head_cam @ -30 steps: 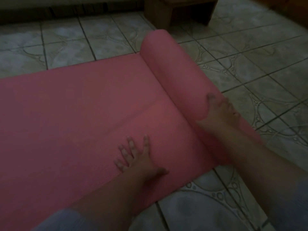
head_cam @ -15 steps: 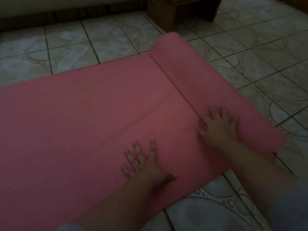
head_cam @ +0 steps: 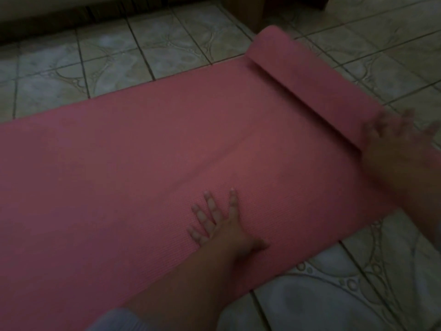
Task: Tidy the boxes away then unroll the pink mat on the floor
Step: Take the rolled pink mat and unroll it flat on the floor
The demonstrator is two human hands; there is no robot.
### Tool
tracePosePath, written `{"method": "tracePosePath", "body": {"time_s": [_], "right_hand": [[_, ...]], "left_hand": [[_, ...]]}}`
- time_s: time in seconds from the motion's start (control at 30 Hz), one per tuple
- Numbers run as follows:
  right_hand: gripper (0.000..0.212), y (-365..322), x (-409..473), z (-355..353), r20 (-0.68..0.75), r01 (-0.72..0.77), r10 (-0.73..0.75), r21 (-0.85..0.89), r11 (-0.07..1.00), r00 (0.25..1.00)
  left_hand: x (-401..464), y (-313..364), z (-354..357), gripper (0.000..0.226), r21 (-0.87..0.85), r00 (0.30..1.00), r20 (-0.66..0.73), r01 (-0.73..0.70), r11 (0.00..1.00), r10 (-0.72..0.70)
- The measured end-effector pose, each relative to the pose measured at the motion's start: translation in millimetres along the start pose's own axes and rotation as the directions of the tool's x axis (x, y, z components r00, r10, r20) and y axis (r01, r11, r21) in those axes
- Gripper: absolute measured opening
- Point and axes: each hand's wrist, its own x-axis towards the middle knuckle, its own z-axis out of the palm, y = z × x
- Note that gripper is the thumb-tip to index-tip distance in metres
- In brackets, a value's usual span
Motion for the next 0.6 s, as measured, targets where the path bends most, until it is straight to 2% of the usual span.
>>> {"method": "tracePosePath", "body": {"time_s": [0.07, 0.13, 0.2, 0.27, 0.5, 0.6], "right_hand": [[0.060, 2, 3, -8, -0.090, -0.019, 0.027, 0.092, 0.996, 0.996], [0.061, -10, 1, -16, -0.190, 0.038, -0.010, 0.144, 0.989, 0.982], [0.065, -33, -6, -20, -0.273, 0.196, -0.139, 0.192, 0.962, 0.952], [0.064, -62, -17, -16, -0.294, 0.364, -0.293, 0.222, 0.905, 0.910], [0.060, -134, -53, 1, -0.068, 0.505, -0.521, 0.380, 0.775, 0.851], [0.069, -153, -77, -1, 0.073, 0.406, -0.490, 0.464, 0.787, 0.868]], "left_hand": [[1, -1, 0, 0.136, -0.001, 1.000, 0.005, 0.000, 1.000, 0.000], [1, -2, 0, 0.136, -0.003, 1.000, 0.004, -0.001, 1.000, 0.001], [1, -1, 1, 0.136, -0.009, 1.000, -0.001, -0.004, 1.000, 0.004], [3, -1, 2, 0.136, -0.008, 1.000, -0.018, -0.004, 1.000, 0.004], [5, -1, 5, 0.136, -0.012, 0.997, -0.071, -0.013, 1.000, 0.012], [6, -5, 8, 0.137, -0.032, 0.995, -0.094, -0.025, 0.999, 0.021]]}}
